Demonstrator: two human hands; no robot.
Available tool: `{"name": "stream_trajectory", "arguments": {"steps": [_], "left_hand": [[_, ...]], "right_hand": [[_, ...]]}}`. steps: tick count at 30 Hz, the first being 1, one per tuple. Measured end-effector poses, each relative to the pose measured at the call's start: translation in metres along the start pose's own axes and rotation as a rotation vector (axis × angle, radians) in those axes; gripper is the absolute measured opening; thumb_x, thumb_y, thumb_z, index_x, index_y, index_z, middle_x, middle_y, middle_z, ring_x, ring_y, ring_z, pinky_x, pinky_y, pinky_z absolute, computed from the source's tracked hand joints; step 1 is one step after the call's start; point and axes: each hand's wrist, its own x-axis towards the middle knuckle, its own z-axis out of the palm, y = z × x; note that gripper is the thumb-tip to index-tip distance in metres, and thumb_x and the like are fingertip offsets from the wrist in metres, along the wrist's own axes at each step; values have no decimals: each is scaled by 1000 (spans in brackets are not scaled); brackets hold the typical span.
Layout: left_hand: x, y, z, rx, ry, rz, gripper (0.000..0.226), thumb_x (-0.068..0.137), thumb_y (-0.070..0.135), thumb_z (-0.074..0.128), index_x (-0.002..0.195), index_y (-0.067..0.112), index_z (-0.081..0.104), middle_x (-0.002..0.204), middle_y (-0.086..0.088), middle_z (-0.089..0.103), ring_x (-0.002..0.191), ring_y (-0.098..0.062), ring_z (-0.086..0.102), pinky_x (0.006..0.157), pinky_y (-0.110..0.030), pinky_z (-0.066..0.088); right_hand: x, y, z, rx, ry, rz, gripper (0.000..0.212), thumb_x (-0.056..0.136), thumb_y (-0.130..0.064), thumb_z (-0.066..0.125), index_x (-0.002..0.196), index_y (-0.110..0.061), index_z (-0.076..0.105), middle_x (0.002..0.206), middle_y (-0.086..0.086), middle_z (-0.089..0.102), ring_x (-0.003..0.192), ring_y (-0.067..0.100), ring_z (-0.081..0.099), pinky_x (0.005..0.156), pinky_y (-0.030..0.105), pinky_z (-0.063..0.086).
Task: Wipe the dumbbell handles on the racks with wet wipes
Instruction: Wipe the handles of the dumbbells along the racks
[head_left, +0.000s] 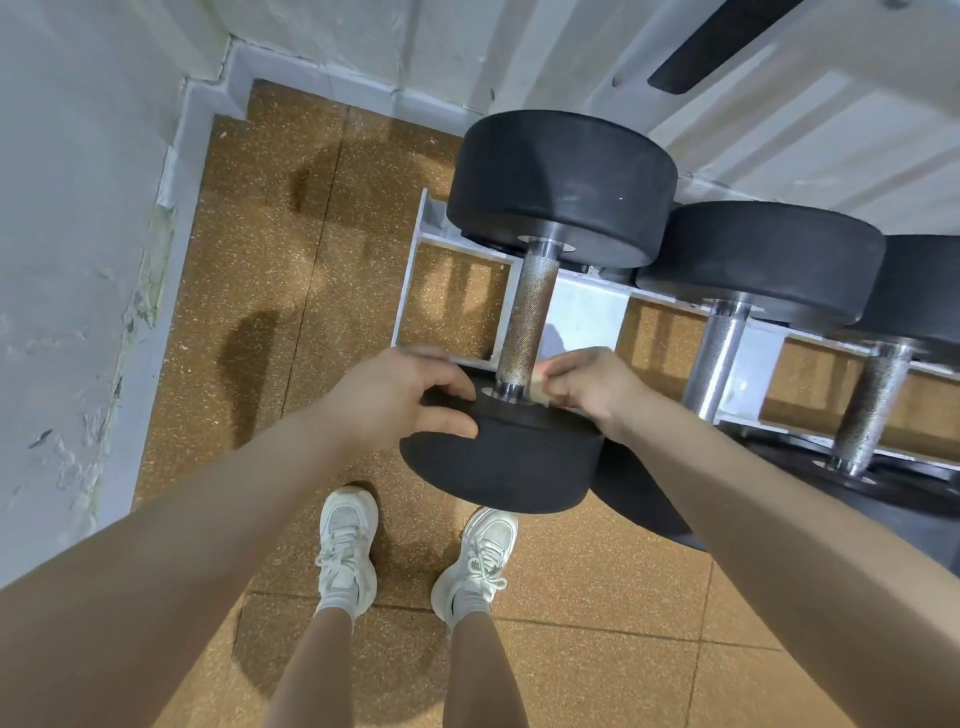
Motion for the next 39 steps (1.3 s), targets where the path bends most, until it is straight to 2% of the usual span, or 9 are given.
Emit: {"name": "stream_trajectory", "arguments": {"steps": [6, 10, 13, 16, 21, 25, 29, 33, 39], "left_hand": [[-4, 0, 3, -17, 49, 13, 49, 67, 50, 62, 105, 19, 68, 93, 11, 53, 92, -10, 52, 86, -37, 46], [-6, -2, 6, -68, 76, 19, 48, 66, 48, 66, 103, 17, 69, 90, 23, 50, 91, -7, 52, 86, -27, 44], [-6, -6, 6, -133, 87, -33, 33, 71, 33, 75, 102, 25, 67, 93, 25, 53, 90, 3, 53, 85, -15, 39], [-8, -12, 3, -290, 50, -106, 28, 72, 23, 76, 94, 35, 63, 97, 26, 59, 90, 15, 54, 79, -4, 37], [-8, -15, 3, -359, 60, -139, 29, 74, 18, 75, 95, 34, 63, 97, 25, 61, 92, 11, 55, 81, -5, 39], [-10, -18, 6, -367, 89, -116, 30, 74, 20, 75, 91, 39, 61, 83, 31, 59, 78, 21, 52, 75, -4, 39], [-9, -20, 6, -371, 74, -98, 29, 75, 20, 74, 91, 39, 60, 72, 35, 59, 70, 22, 50, 67, -1, 35], [-9, -21, 5, -331, 61, -79, 29, 74, 24, 74, 93, 42, 59, 94, 28, 58, 78, 22, 50, 72, -1, 34], [-10, -20, 6, -289, 76, -54, 30, 76, 23, 73, 101, 34, 62, 92, 31, 55, 86, 17, 50, 76, 2, 35]], "right_hand": [[-2, -33, -5, -814, 373, -961, 30, 79, 10, 49, 101, 0, 67, 100, 16, 65, 93, 32, 59, 84, 29, 46], [14, -53, 11, -1242, 382, -1192, 37, 58, 10, 55, 91, 2, 70, 89, 16, 69, 78, 34, 61, 66, 31, 52], [13, -64, 17, -1450, 419, -1069, 35, 54, 17, 65, 85, 1, 68, 80, 13, 67, 78, 31, 58, 68, 28, 50], [4, -41, 25, -1574, 45, -886, 36, 83, 4, 49, 115, -9, 60, 112, 8, 62, 110, 25, 45, 88, 29, 40], [-5, -42, 28, -1356, -318, -624, 26, 85, -8, 51, 103, -16, 68, 103, 10, 63, 98, 28, 59, 82, 29, 47], [4, -77, 20, -1416, 81, -754, 38, 81, 6, 50, 115, -6, 62, 115, 14, 59, 106, 30, 52, 88, 35, 46], [4, -82, 27, -1720, 465, -923, 30, 36, -3, 79, 64, -9, 69, 66, 5, 65, 68, 22, 62, 53, 22, 47], [4, -74, 30, -1601, 193, -713, 39, 76, 13, 49, 110, -2, 61, 106, 15, 62, 103, 33, 55, 79, 36, 47], [-18, -38, 30, -1358, -229, -653, 43, 81, 4, 47, 110, -20, 67, 112, 6, 66, 102, 28, 60, 86, 35, 50]]}}
